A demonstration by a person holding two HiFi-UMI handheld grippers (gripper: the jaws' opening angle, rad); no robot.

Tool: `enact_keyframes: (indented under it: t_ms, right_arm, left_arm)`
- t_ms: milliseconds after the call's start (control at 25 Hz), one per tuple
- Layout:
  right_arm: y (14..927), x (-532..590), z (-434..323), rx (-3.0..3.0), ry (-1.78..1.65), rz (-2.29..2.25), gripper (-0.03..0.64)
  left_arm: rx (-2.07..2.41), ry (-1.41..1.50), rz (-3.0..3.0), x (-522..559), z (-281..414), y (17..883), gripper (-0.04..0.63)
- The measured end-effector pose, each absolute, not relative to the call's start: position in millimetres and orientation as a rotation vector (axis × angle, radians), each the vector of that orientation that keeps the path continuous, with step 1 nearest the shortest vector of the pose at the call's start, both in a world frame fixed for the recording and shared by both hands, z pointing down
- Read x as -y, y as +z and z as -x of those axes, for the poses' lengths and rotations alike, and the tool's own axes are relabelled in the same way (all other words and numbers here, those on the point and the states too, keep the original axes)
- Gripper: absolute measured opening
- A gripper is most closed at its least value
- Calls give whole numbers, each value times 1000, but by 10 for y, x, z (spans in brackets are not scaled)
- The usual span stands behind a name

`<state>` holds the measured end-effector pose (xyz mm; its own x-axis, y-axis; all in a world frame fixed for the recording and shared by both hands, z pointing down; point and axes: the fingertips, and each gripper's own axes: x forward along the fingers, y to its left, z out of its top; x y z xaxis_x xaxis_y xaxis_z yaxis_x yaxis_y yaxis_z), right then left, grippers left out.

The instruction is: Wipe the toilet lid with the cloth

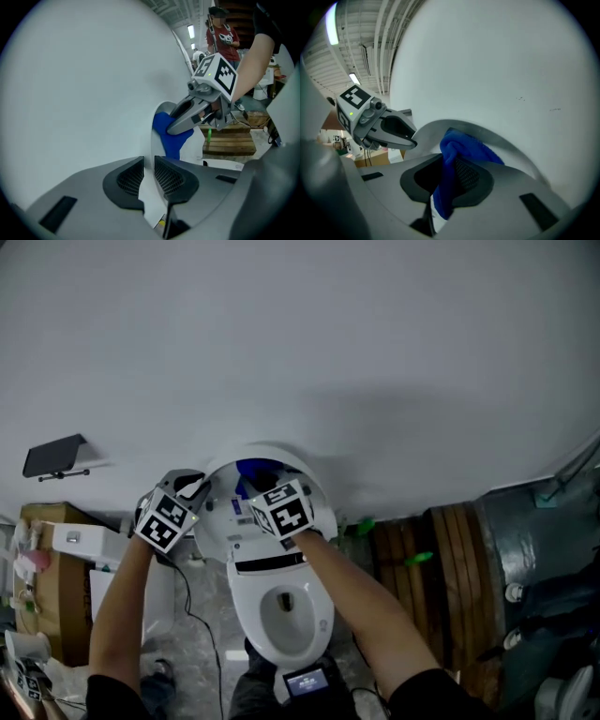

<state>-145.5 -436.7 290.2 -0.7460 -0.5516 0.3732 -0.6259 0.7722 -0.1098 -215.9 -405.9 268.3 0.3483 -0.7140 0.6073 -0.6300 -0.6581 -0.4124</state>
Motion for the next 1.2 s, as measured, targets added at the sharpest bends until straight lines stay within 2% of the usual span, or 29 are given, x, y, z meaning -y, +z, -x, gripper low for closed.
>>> enact_keyframes:
  t_ms: [560,960,1200]
  right_arm:
    - [3077,4411,2158,2811,350,-917,57]
    - [3684,3991,2660,2863,415,-736,57]
    - [3901,3750,2811,2854,255,-624,57]
  left_arm:
    - [-1162,-978,2520,4150,2159,2656,74]
    - [-1215,-932,2444,4139,2156,2664,74]
    - [-1273,-792,2448,4175,2151,2662,74]
